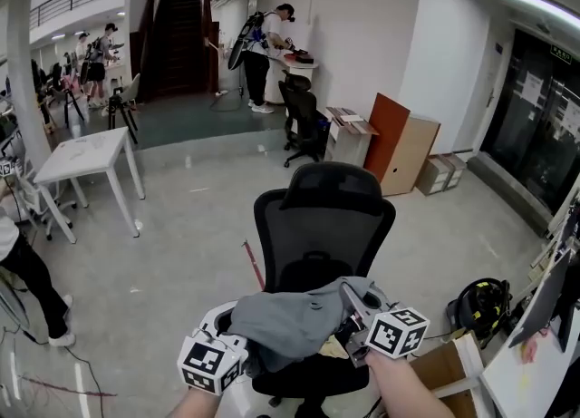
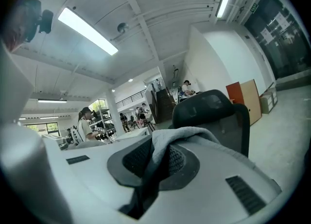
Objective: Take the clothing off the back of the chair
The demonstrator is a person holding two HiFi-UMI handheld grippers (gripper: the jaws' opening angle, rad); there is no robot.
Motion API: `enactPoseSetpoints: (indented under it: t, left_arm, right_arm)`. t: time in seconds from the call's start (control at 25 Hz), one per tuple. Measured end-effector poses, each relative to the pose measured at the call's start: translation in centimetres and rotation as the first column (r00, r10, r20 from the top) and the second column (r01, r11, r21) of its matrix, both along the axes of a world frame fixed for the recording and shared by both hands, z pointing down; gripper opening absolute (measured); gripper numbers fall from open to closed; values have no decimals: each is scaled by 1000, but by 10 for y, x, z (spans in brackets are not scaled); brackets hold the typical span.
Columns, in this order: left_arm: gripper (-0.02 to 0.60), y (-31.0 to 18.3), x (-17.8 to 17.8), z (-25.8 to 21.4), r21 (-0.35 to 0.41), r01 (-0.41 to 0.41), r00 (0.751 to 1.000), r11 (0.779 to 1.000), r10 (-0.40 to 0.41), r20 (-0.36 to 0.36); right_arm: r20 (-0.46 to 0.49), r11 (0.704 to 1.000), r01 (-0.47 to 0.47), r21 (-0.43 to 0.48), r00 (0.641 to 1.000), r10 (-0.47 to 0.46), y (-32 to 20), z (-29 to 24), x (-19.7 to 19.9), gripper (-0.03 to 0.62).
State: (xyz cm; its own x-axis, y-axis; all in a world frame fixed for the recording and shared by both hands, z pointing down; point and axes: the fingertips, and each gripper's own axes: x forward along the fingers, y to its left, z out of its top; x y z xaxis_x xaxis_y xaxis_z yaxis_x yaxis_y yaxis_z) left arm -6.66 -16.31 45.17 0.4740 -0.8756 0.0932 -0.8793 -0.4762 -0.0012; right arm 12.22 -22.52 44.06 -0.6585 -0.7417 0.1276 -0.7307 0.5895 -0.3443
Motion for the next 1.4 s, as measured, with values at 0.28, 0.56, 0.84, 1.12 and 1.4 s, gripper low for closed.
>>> enactPoseSetpoints:
  t: [0.28, 0.56, 0.84, 1.12, 1.4]
  left_arm:
    - [26, 38, 1, -37, 62, -8, 1000, 998, 9, -6]
    - [26, 67, 30, -68, 90, 21, 1000, 996, -20, -2]
    - [26, 109, 92, -70, 62, -12, 999, 998, 14, -32]
    - [26, 164, 120, -55, -25, 2, 999, 1000, -4, -42]
    - [26, 182, 111, -44, -81, 19, 999, 997, -21, -25]
  right_arm:
    - [11, 999, -32, 27, 999, 32, 63, -18, 27, 35]
    - [-34, 989, 3, 146, 999, 2, 135, -54, 55, 35]
    - [-54, 994, 29, 105, 998, -23, 228, -30, 92, 35]
    - [-55, 998, 15, 69, 998, -12, 274, -7, 114, 35]
    - [-79, 995, 18, 94, 997, -10, 276, -9, 103, 35]
